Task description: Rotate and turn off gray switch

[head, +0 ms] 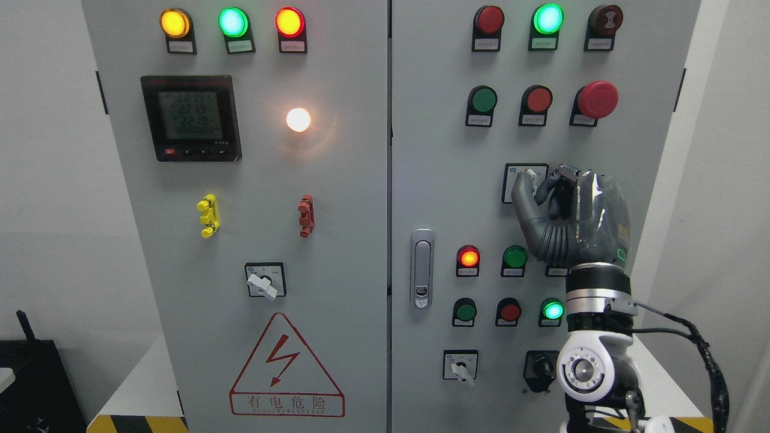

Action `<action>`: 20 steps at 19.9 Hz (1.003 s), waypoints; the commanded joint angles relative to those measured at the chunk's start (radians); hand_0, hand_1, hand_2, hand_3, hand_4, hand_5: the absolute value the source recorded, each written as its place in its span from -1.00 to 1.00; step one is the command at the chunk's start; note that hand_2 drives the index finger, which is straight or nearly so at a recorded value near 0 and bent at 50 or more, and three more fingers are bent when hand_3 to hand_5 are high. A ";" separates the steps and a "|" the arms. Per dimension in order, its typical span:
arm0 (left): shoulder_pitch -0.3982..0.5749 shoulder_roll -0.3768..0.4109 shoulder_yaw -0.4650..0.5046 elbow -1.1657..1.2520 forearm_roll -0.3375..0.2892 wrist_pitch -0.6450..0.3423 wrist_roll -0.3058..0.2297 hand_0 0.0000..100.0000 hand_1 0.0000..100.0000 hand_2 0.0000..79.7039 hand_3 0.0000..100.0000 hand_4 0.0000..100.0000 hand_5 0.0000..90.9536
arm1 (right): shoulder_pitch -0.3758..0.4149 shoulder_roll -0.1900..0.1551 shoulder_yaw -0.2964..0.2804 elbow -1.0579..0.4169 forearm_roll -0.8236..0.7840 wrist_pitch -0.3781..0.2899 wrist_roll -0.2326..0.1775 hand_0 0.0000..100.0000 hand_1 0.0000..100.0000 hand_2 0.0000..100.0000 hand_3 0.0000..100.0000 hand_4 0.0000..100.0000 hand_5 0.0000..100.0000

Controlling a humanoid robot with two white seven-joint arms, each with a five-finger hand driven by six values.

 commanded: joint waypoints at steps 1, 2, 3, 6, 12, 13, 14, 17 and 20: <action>-0.009 0.000 0.008 -0.026 0.020 0.000 -0.001 -0.76 -0.22 -1.00 -1.00 -1.00 -1.00 | 0.001 0.000 -0.029 -0.001 -0.001 -0.002 -0.006 -0.26 -0.28 0.49 1.00 0.93 1.00; -0.009 0.000 0.008 -0.026 0.020 0.000 -0.001 -0.76 -0.22 -1.00 -1.00 -1.00 -1.00 | 0.000 0.000 -0.029 -0.001 -0.001 -0.002 -0.008 -0.27 -0.27 0.48 1.00 0.93 1.00; -0.009 0.000 0.008 -0.026 0.018 0.000 -0.001 -0.76 -0.22 -1.00 -1.00 -1.00 -1.00 | 0.000 -0.002 -0.029 -0.001 -0.001 -0.002 -0.008 -0.29 -0.27 0.48 1.00 0.93 1.00; -0.009 0.000 0.008 -0.026 0.018 0.000 -0.001 -0.76 -0.22 -1.00 -1.00 -1.00 -1.00 | 0.001 -0.002 -0.031 -0.004 -0.001 -0.004 -0.011 -0.33 -0.26 0.47 1.00 0.92 1.00; -0.009 0.000 0.008 -0.026 0.020 0.000 -0.001 -0.76 -0.22 -1.00 -1.00 -1.00 -1.00 | 0.007 -0.029 -0.034 -0.008 -0.003 -0.033 -0.049 -0.36 -0.27 0.46 1.00 0.91 1.00; -0.009 0.000 0.008 -0.026 0.018 0.000 -0.001 -0.76 -0.22 -1.00 -1.00 -1.00 -1.00 | 0.009 -0.034 -0.035 -0.008 -0.003 -0.037 -0.051 -0.36 -0.27 0.46 1.00 0.91 1.00; -0.009 0.000 0.009 -0.026 0.020 0.000 -0.001 -0.76 -0.22 -1.00 -1.00 -1.00 -1.00 | 0.009 -0.037 -0.037 -0.008 -0.004 -0.037 -0.051 -0.36 -0.27 0.46 1.00 0.91 1.00; -0.009 0.000 0.008 -0.026 0.020 0.000 -0.001 -0.76 -0.22 -1.00 -1.00 -1.00 -1.00 | 0.009 -0.038 -0.040 -0.008 -0.006 -0.039 -0.051 -0.37 -0.26 0.46 1.00 0.91 1.00; -0.009 0.000 0.008 -0.026 0.020 0.000 -0.001 -0.76 -0.22 -1.00 -1.00 -1.00 -1.00 | 0.010 -0.038 -0.043 -0.011 -0.007 -0.054 -0.051 -0.37 -0.27 0.46 1.00 0.91 1.00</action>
